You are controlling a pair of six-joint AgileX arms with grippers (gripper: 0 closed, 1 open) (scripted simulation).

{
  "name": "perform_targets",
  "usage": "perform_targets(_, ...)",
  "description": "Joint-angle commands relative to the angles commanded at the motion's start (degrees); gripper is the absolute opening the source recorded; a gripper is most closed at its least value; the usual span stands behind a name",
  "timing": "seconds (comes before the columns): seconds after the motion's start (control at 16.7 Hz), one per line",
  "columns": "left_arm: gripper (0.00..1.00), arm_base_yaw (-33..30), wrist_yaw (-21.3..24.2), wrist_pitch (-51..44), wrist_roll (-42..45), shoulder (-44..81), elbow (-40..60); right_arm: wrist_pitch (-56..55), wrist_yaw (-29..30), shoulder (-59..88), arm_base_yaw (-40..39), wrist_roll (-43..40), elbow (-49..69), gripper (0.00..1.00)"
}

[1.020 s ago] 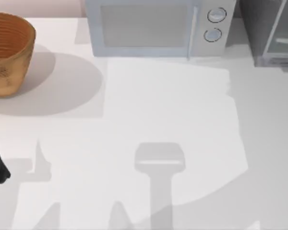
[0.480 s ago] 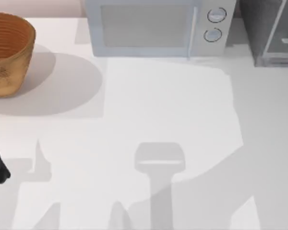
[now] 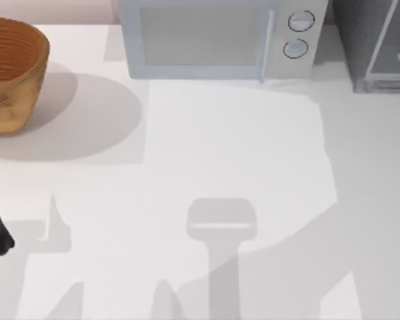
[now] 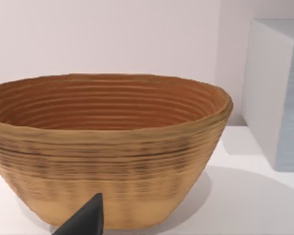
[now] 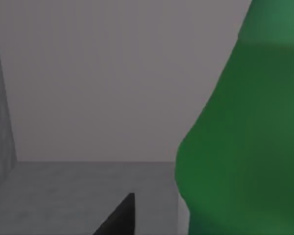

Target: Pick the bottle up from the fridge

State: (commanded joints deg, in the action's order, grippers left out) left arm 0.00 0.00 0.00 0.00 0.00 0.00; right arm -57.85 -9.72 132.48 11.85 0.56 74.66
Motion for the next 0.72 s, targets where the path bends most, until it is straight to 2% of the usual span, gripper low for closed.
perform_targets(0.48, 1.0, 0.0, 0.0, 0.0, 0.0, 0.0, 0.0, 0.0, 0.0, 0.0, 0.0, 0.0, 0.0, 0.02)
perform_targets(0.72, 1.0, 0.0, 0.0, 0.0, 0.0, 0.0, 0.0, 0.0, 0.0, 0.0, 0.0, 0.0, 0.0, 0.0)
